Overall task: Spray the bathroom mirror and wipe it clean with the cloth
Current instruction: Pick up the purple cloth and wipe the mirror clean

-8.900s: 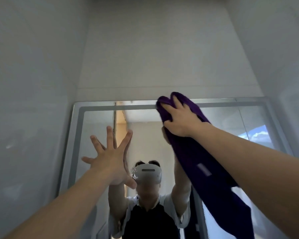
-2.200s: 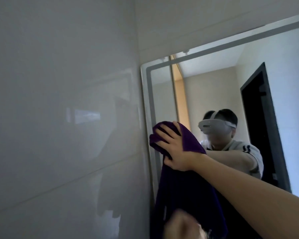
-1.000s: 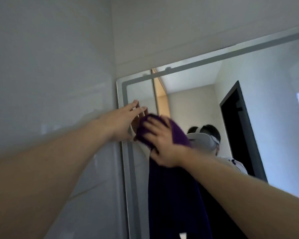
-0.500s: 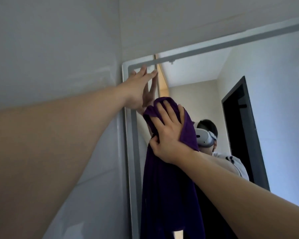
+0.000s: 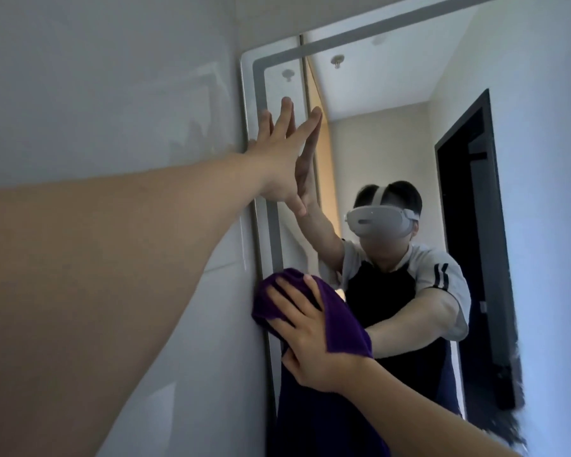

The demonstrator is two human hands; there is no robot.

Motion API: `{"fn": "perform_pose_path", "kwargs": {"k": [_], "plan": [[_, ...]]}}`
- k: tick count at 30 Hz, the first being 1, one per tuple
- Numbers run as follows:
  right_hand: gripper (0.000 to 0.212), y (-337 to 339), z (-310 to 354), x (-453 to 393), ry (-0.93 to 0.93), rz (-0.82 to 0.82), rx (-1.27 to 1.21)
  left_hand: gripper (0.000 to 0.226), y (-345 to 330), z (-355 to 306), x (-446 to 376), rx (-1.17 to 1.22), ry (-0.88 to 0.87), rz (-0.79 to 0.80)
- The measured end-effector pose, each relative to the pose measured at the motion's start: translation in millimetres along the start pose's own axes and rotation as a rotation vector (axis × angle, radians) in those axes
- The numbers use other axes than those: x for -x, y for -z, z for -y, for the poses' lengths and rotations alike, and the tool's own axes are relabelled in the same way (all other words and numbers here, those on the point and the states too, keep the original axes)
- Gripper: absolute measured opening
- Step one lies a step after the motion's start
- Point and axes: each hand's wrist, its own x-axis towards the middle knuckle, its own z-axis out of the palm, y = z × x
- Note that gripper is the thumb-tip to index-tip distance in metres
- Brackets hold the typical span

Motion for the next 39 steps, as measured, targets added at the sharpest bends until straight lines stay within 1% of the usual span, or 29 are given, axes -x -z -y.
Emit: {"fn": "perform_pose_path", "kwargs": {"k": [4, 6, 7, 8, 10, 12, 14, 16, 18, 20, 24, 26, 28, 30, 32, 35, 37, 39], "plan": [[0.068, 0.6, 5.6, 38.8, 0.127, 0.215, 0.076, 0.153, -10.9, -3.4, 11.4, 0.007, -0.012, -0.010], [0.064, 8.0, -3.0, 37.2, 0.189, 0.240, 0.088, 0.153, -8.9, -6.5, 13.4, -0.002, 0.004, -0.006], [0.063, 12.2, -9.8, 31.6, 0.183, 0.206, 0.095, 0.153, -8.9, -8.4, 14.1, -0.001, 0.011, -0.003], [0.062, 17.2, -17.1, 23.3, 0.136, 0.151, 0.102, 0.153, -9.8, -9.9, 14.4, 0.004, 0.017, -0.003], [0.063, 30.4, -29.3, 3.5, -0.032, 0.051, 0.100, 0.151, -13.3, -10.1, 14.4, 0.030, 0.018, -0.009], [0.062, 41.8, -31.2, -13.6, -0.160, 0.017, 0.118, 0.150, -15.5, -7.6, 15.1, 0.068, 0.014, -0.029], [0.063, 43.1, -24.9, -21.7, -0.210, 0.003, 0.142, 0.149, -15.2, -6.7, 14.8, 0.087, 0.007, -0.038], [0.067, 34.4, -15.3, -18.0, -0.226, -0.022, 0.094, 0.149, -15.9, -10.1, 16.7, 0.074, -0.013, -0.016], [0.069, 17.4, -0.6, -3.5, -0.196, -0.022, 0.044, 0.152, -23.1, -16.1, 24.7, 0.047, -0.037, 0.034], [0.068, -2.2, 17.6, 21.3, -0.120, 0.047, -0.005, 0.157, -37.2, -23.8, 38.1, 0.044, -0.067, 0.071], [0.048, -30.3, 34.1, 90.6, 0.037, 0.292, 0.020, 0.157, -63.4, -35.1, 61.6, 0.001, -0.126, 0.091], [0.041, -31.3, 22.3, 115.1, 0.132, 0.329, 0.012, 0.154, -70.0, -36.4, 65.7, -0.010, -0.136, 0.065], [0.037, -23.5, 7.7, 122.3, 0.207, 0.300, 0.022, 0.154, -76.1, -35.5, 65.0, 0.005, -0.130, 0.023], [0.038, -10.9, -7.1, 121.0, 0.223, 0.208, -0.036, 0.157, -81.1, -34.6, 62.3, 0.025, -0.118, 0.005], [0.048, 8.5, -24.0, 115.5, 0.140, 0.085, -0.122, 0.160, -83.7, -34.4, 60.5, 0.026, -0.114, -0.012], [0.055, 47.5, -60.2, 102.0, 0.015, -0.063, -0.120, 0.161, -86.0, -34.3, 59.9, 0.028, -0.114, -0.027], [0.056, 75.4, -82.9, 91.8, -0.069, -0.145, -0.046, 0.161, -87.9, -34.2, 58.1, 0.056, -0.112, -0.032], [0.062, 92.5, -93.0, 86.7, -0.182, -0.200, 0.057, 0.164, -88.8, -34.8, 57.2, 0.053, -0.111, -0.051]]}}
